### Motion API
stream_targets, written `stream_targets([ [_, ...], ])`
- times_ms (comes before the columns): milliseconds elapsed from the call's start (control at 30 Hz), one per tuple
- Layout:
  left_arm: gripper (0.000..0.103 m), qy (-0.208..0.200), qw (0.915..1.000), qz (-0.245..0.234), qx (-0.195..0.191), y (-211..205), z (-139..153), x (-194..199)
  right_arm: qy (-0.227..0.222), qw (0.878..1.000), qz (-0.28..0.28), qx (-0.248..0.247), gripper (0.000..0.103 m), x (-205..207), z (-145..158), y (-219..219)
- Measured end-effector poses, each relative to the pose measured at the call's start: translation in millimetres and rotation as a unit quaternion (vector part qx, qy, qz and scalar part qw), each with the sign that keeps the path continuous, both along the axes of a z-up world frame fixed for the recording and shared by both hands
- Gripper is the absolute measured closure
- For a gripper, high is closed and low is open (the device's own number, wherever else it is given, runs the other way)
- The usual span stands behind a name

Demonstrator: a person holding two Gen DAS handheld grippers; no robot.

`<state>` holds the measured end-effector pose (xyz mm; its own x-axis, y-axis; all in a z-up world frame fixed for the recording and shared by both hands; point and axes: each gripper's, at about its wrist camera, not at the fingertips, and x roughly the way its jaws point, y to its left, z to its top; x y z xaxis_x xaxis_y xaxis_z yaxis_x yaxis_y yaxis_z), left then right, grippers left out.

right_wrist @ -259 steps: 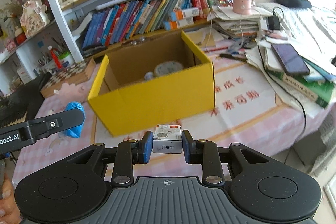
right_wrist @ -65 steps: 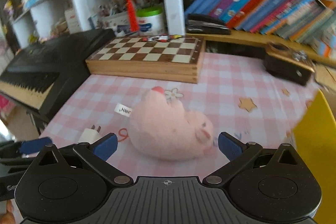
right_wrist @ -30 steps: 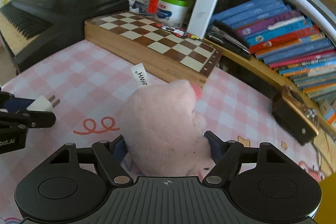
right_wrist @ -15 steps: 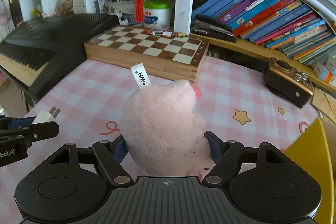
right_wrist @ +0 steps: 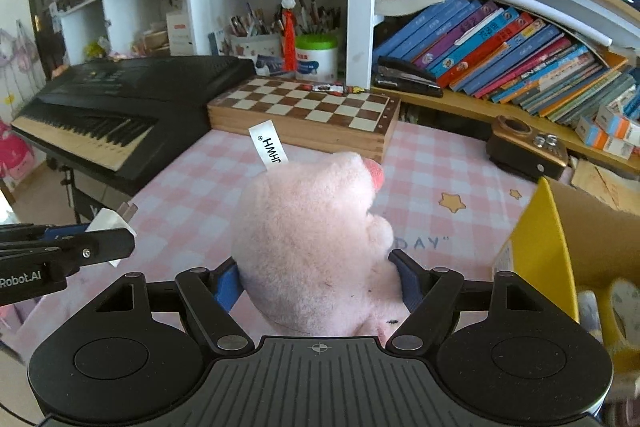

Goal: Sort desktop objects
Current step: 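Lift the charger plug with the left tool while the right tool carries the pig toward the yellow box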

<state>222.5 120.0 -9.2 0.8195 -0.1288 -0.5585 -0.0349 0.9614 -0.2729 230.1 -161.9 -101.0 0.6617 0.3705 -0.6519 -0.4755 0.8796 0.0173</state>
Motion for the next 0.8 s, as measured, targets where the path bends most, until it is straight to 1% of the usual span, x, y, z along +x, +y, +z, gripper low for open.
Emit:
stream_targets([
  [467, 0.078, -0.022, 0.9985, -0.043, -0.025, -9.0, 20.9, -87.0, 0.004, 0.999, -0.031, 0.025, 0.027, -92.5, 18.7, -34.7],
  [800, 0.078, -0.026, 0.996, -0.08, -0.028, -17.8, 27.8, -144.5, 0.01, 0.998, -0.063, 0.029, 0.027, -156.0, 17.7, -56.3],
])
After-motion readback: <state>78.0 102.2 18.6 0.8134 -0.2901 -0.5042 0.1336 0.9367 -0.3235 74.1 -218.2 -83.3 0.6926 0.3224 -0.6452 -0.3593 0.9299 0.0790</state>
